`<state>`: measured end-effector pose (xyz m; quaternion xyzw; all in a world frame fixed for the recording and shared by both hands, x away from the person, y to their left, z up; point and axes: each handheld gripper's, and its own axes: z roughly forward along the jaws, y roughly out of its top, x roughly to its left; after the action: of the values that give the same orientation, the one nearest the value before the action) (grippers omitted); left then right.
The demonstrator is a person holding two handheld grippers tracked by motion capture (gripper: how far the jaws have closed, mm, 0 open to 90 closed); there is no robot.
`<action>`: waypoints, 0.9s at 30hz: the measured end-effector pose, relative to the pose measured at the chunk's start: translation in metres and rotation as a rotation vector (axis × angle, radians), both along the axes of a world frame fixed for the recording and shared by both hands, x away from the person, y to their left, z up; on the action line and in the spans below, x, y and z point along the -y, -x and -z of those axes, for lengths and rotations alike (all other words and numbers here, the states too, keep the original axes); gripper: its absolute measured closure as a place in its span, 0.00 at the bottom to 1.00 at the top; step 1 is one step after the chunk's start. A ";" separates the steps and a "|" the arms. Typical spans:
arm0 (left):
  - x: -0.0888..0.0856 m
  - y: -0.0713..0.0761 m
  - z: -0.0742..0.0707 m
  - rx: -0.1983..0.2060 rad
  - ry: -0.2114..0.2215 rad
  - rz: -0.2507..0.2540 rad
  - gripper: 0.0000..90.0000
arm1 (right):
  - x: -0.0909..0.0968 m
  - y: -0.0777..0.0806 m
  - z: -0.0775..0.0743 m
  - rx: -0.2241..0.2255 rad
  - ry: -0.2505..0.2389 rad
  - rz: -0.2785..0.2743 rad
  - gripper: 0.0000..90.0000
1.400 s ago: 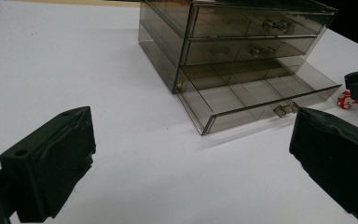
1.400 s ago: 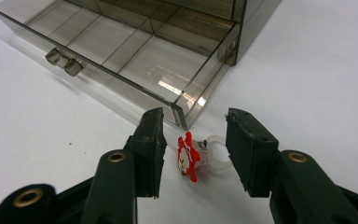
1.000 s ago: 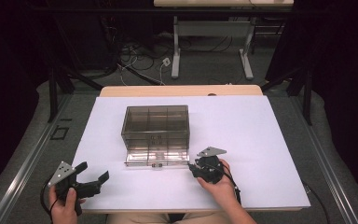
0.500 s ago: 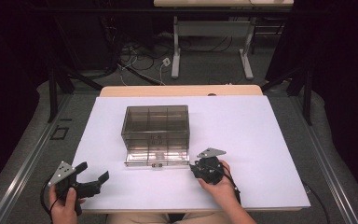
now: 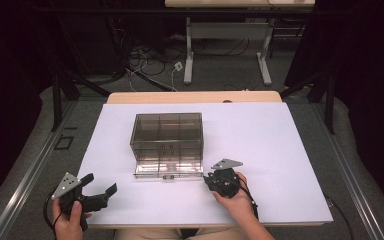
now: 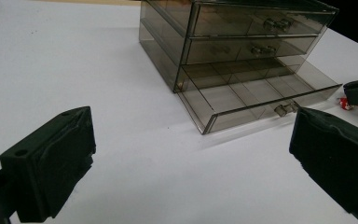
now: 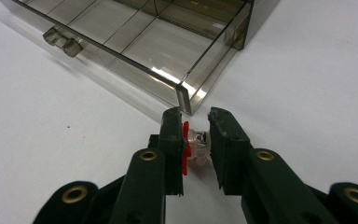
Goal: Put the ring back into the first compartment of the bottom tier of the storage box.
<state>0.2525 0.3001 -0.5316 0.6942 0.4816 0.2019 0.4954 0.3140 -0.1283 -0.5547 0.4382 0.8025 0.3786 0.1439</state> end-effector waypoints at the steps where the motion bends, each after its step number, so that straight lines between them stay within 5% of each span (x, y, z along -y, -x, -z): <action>1: 0.000 0.000 0.000 0.000 0.000 0.000 0.01 | -0.001 0.000 0.001 0.011 -0.006 0.003 0.84; 27: 0.000 0.000 0.000 0.001 0.002 0.000 0.01 | 0.003 0.005 -0.008 0.047 -0.047 0.010 0.84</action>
<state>0.2525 0.3005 -0.5316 0.6937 0.4816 0.2018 0.4962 0.3088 -0.1315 -0.5466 0.4366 0.7875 0.4067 0.1543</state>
